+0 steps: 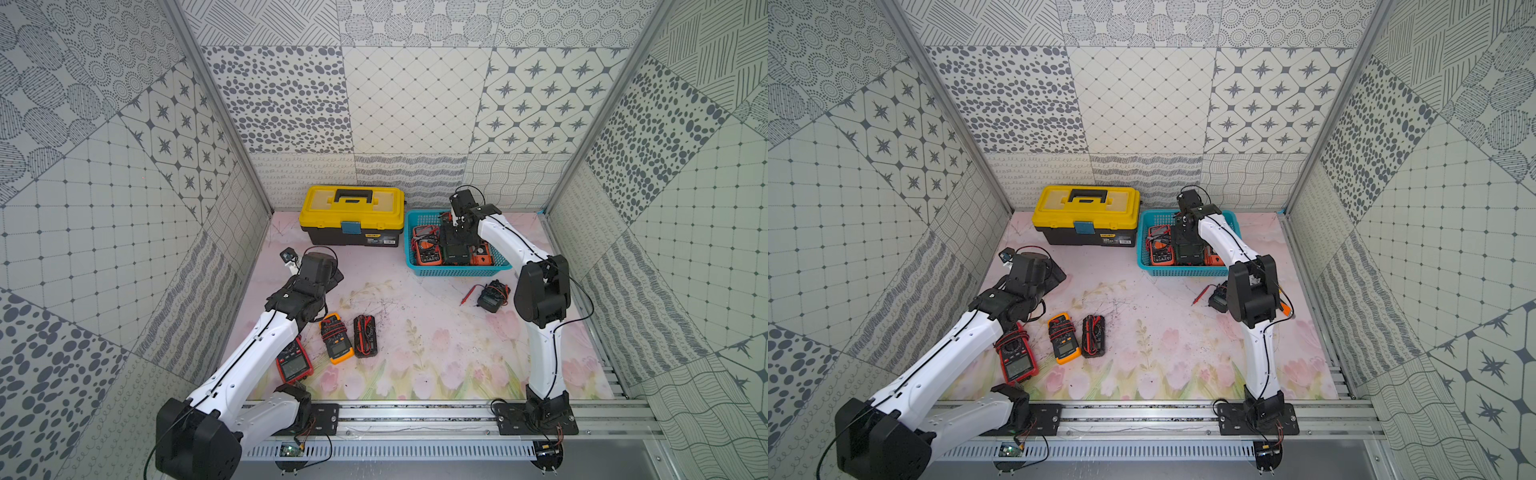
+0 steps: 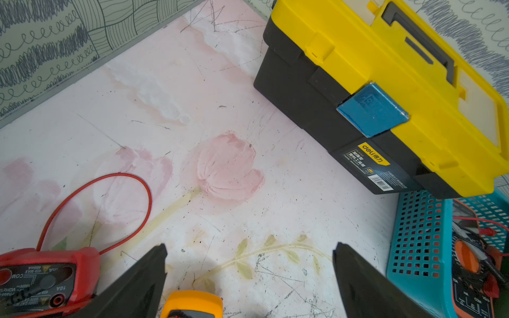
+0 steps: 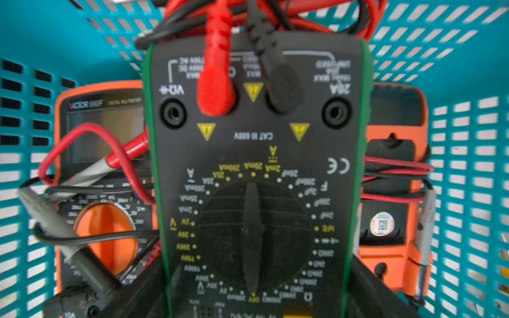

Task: Put the multimeter into the basket
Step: Place the multimeter in the basket.

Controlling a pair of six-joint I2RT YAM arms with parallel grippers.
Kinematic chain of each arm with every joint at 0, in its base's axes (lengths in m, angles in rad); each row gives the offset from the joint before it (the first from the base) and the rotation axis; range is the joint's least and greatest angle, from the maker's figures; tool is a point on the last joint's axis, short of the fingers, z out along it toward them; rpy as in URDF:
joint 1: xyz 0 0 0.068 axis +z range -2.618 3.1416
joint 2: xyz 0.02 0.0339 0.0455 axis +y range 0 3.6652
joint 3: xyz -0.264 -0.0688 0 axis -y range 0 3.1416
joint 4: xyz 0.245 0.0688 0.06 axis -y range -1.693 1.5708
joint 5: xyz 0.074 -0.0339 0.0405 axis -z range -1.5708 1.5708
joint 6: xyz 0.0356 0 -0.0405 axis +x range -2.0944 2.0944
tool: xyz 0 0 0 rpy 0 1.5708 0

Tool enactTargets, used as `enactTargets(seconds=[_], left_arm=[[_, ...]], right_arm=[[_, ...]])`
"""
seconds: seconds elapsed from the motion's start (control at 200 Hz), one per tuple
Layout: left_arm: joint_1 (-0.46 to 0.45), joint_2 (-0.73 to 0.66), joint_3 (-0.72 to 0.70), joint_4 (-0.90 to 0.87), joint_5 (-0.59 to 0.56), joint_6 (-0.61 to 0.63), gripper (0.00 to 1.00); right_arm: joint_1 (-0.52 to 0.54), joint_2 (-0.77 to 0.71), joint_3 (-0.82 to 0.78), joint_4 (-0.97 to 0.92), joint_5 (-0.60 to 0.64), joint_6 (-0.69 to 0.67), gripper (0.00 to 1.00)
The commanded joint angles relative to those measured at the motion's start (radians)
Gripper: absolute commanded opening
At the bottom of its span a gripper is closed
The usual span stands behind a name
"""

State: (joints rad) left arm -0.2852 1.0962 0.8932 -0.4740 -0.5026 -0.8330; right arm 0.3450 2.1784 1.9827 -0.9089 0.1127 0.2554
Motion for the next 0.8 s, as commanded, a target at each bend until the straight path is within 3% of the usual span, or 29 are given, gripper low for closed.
enactTargets(seconds=[0.0,0.185,0.31,0.475,0.62,0.73,0.765,0.796], left_arm=[[0.008,0.007,0.014,0.017,0.006,0.019,0.99],[0.008,0.008,0.015,0.018,0.008,0.017,0.99],[0.008,0.019,0.028,0.004,0.014,0.023,0.99],[0.01,0.052,0.063,-0.047,0.034,0.029,0.99],[0.016,0.077,0.097,-0.145,0.058,0.047,0.99],[0.087,0.09,0.107,-0.228,0.183,0.038,0.99],[0.117,0.092,0.101,-0.248,0.227,0.034,0.99],[0.14,0.091,0.094,-0.264,0.253,0.032,0.99]], right_arm=[[-0.006,0.024,-0.005,0.042,-0.024,0.012,0.0],[-0.019,0.057,-0.02,0.041,-0.06,0.018,0.0],[-0.024,0.079,-0.021,0.041,-0.073,0.011,0.11],[-0.028,0.099,-0.005,0.04,-0.112,0.005,0.43],[-0.028,0.086,0.003,0.037,-0.139,-0.01,0.61],[-0.028,0.063,0.001,0.036,-0.145,-0.018,0.76],[-0.028,0.055,0.001,0.036,-0.147,-0.019,0.84],[-0.028,0.049,0.0,0.037,-0.149,-0.02,0.98]])
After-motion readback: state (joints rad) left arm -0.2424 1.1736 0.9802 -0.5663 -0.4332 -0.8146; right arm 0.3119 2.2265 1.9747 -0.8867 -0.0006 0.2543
